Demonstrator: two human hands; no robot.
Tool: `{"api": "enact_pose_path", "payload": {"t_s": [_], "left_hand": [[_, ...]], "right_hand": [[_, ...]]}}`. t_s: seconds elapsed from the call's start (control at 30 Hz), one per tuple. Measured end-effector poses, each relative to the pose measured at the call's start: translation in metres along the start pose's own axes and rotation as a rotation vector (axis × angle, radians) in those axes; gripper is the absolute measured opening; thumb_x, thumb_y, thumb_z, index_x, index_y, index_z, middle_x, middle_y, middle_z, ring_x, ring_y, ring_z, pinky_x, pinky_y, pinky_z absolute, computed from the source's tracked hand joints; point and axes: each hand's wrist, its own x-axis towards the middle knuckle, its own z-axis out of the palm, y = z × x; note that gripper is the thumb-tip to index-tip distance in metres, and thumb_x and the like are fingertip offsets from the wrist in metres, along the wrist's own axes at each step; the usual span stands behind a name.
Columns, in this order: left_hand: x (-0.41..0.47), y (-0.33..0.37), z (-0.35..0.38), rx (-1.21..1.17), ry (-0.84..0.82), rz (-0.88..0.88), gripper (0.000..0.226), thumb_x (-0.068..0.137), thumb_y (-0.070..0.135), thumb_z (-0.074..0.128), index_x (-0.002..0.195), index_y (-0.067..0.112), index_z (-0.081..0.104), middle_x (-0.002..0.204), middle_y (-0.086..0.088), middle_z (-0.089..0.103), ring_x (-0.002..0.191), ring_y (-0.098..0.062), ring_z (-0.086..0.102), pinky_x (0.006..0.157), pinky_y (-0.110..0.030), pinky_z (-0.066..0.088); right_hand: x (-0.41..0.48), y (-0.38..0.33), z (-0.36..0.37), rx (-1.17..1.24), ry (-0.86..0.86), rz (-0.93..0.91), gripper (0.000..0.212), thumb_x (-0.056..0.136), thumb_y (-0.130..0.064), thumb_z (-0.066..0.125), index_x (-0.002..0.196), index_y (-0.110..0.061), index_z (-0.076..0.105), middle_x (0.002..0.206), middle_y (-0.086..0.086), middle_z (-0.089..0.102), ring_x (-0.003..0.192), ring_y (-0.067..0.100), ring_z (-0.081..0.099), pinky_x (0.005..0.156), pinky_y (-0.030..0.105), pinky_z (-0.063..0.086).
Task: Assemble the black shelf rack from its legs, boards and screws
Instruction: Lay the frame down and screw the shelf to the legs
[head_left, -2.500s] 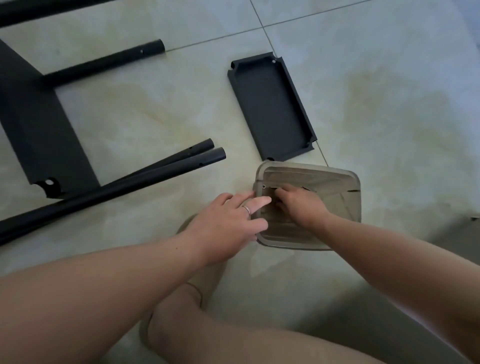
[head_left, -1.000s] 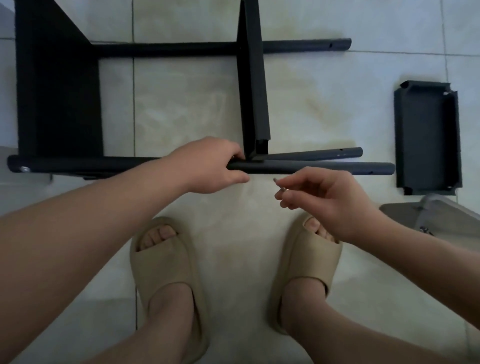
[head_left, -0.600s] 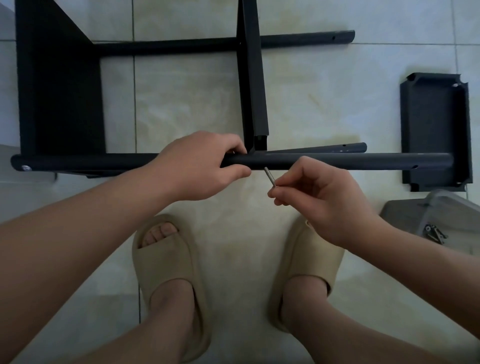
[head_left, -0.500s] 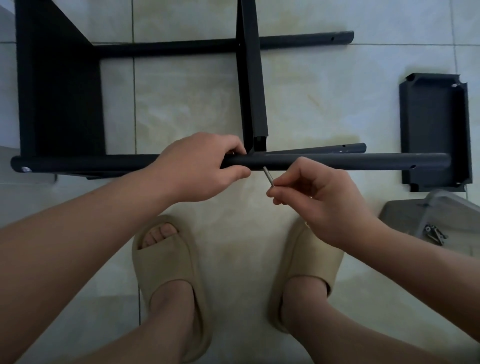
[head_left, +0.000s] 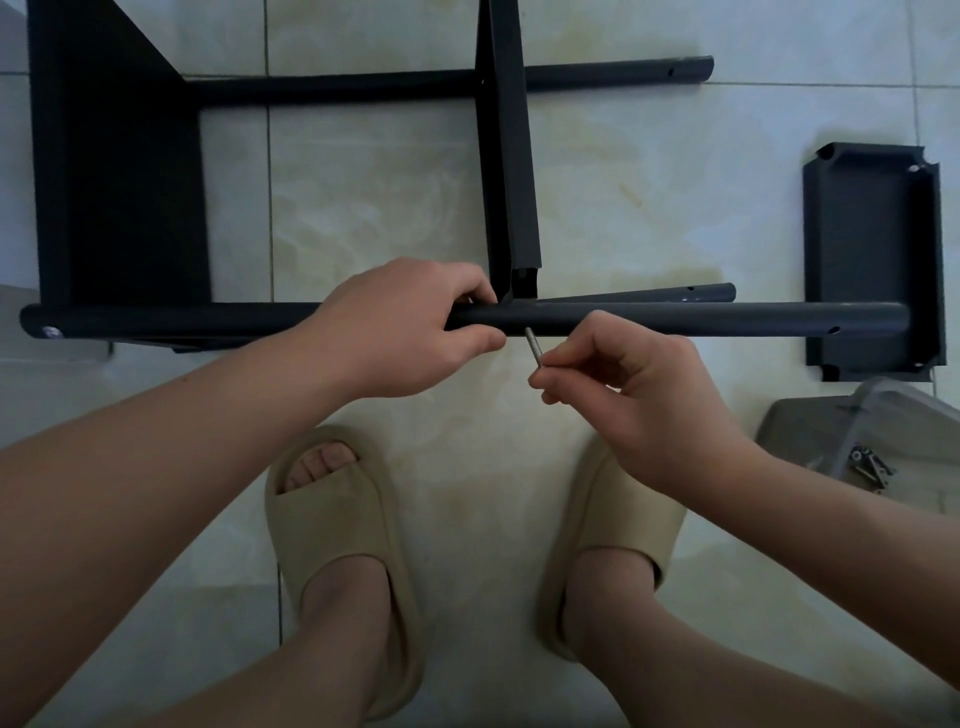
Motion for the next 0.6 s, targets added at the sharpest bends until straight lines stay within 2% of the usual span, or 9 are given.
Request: {"api": "enact_pose_path", "payload": {"t_s": [0.1,0.23,0.6], "left_hand": [[0.000,0.000,0.000,-0.001,0.002,-0.007,0.011,0.090,0.050,0.062,0.097,0.043,0.058,0.082,0.015,0.060,0.075,-0.008,0.057,0.069,-0.036,0.048],[0.000,0.000,0.000,-0.001,0.009,-0.004,0.011,0.091,0.050,0.063,0.097,0.041,0.059,0.079,0.015,0.059,0.072,-0.007,0.056,0.064,-0.033,0.042],[-0.001,-0.001,0.001,0.006,-0.002,0.004,0.013,0.091,0.050,0.062,0.098,0.040,0.059,0.076,0.015,0.059,0.069,-0.005,0.055,0.061,-0.032,0.039]], "right_hand": [[0.000,0.000,0.000,-0.003,-0.003,0.027,0.017,0.088,-0.011,0.077,0.083,-0.021,0.065,0.080,-0.007,0.073,0.075,0.013,0.072,0.074,0.036,0.056],[0.001,-0.003,0.004,-0.042,0.018,0.008,0.013,0.088,-0.010,0.077,0.083,-0.016,0.066,0.075,-0.007,0.072,0.073,0.010,0.072,0.070,0.028,0.055],[0.010,-0.011,0.012,-0.070,0.039,0.087,0.007,0.093,-0.008,0.071,0.088,-0.013,0.068,0.076,-0.010,0.074,0.074,-0.003,0.072,0.076,0.032,0.057]]}}
